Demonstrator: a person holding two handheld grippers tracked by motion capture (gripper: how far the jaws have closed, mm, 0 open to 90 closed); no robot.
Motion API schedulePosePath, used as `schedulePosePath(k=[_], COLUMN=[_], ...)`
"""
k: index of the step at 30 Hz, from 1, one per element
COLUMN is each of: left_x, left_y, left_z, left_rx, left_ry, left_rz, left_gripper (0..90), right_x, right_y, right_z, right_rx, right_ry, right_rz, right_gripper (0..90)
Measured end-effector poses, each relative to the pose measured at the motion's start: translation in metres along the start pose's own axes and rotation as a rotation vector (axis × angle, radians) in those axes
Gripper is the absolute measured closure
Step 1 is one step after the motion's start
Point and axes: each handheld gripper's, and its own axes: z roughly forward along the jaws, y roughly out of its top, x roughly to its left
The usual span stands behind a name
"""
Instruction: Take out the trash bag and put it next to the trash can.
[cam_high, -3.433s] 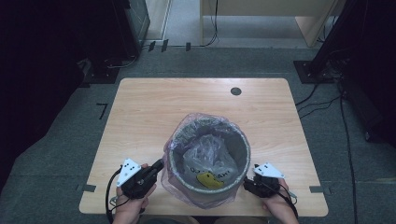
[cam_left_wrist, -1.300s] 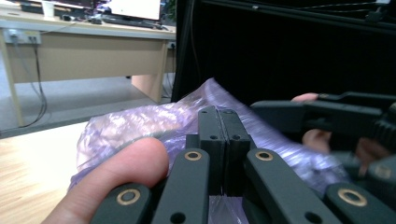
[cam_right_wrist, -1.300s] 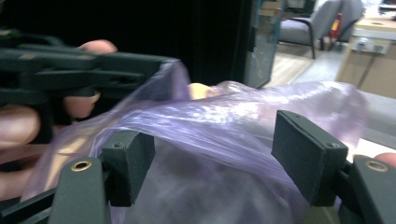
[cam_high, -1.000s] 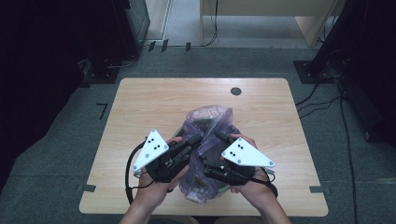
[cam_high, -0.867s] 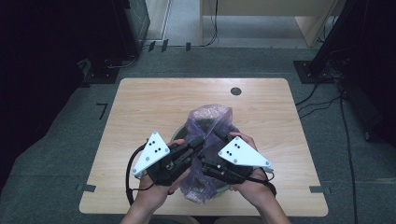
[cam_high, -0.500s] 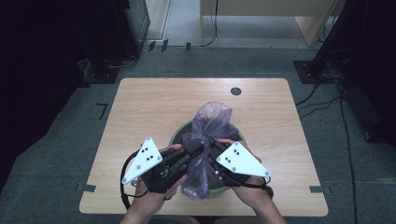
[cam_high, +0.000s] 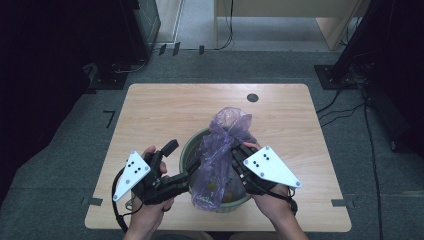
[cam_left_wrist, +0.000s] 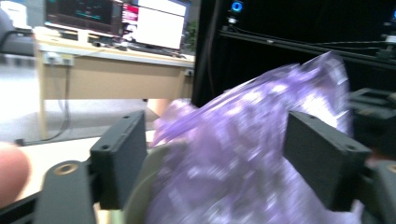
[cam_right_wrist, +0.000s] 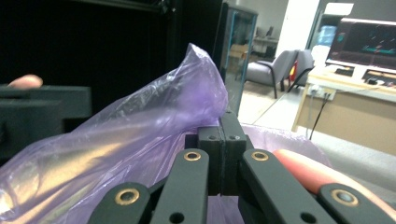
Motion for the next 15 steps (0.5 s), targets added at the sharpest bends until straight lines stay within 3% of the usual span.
schedulePosePath(k=[2,3,4,5,15], left_x=[0.008,0.008,0.018,0.023,0.071], left_y=[-0.005,-0.005,-0.011,-0.014,-0.061], left_z=[-0.005,-0.005,-0.010,-0.011,-0.023], left_rx=[-0.009,-0.009,-0.001,0.008,0.141], left_ry=[0.049,0.049,0.093,0.108,0.307], left_rz=[0.006,0.006,-0.003,-0.013,-0.047], left_gripper=[17.8,17.5,16.8,16.1,8.9], right_x=[-0.001,-0.002,-0.003,-0.004,-0.009], right_y=[0.003,0.004,0.005,0.006,0.015], right_z=[-0.002,-0.003,-0.003,-0.004,-0.007], right_rx=[-0.020,-0.029,-0.036,-0.043,-0.092], right_ry=[-0.014,-0.025,-0.033,-0.041,-0.082], right_rz=[0.002,0.005,0.008,0.012,0.045], right_gripper=[90.0,90.0,90.0,90.0,90.0])
